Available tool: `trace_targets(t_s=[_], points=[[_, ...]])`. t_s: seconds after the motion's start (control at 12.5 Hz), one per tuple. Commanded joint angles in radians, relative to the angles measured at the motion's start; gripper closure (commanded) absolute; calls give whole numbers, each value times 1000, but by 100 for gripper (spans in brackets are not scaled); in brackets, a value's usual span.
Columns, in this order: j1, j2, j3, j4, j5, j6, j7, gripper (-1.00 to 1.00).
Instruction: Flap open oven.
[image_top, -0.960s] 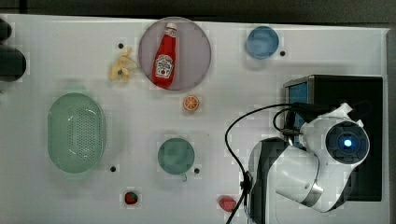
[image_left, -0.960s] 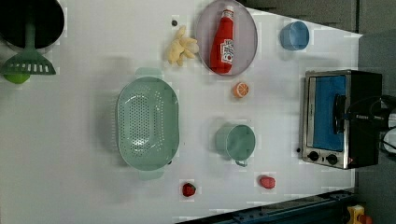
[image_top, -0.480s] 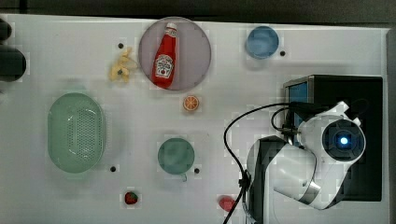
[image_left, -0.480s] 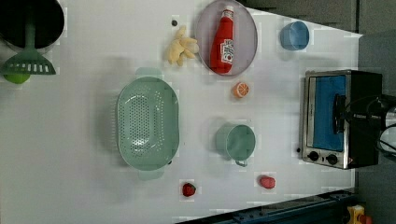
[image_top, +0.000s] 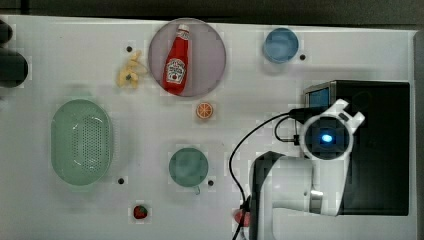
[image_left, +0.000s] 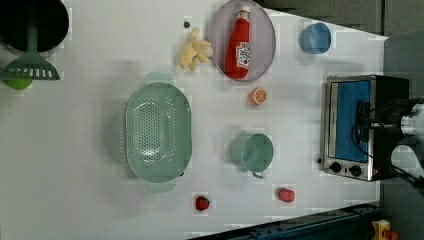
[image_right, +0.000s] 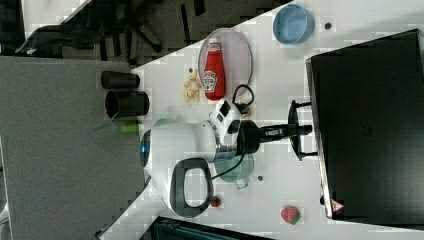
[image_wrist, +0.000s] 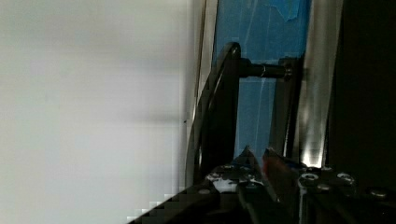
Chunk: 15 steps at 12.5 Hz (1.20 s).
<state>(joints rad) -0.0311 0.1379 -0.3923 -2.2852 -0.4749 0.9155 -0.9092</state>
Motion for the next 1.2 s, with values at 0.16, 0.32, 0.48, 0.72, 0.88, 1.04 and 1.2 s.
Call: trace_targets(t_s=[0.16,0.32,0.48,0.72,0.88,1.04,1.2], points=[[86,30,83,-22,-126,-66,364,65],[107,55,117,-21,-230,-105,498,65],[128,86,150,-18,-330,-151,626,65],[159,147,190,-9,-407,-197,771,65],[179,198,201,3,-430,-199,863,65],[206,257,206,16,-471,-199,896,65],[231,321,206,44,-495,-202,907,65]])
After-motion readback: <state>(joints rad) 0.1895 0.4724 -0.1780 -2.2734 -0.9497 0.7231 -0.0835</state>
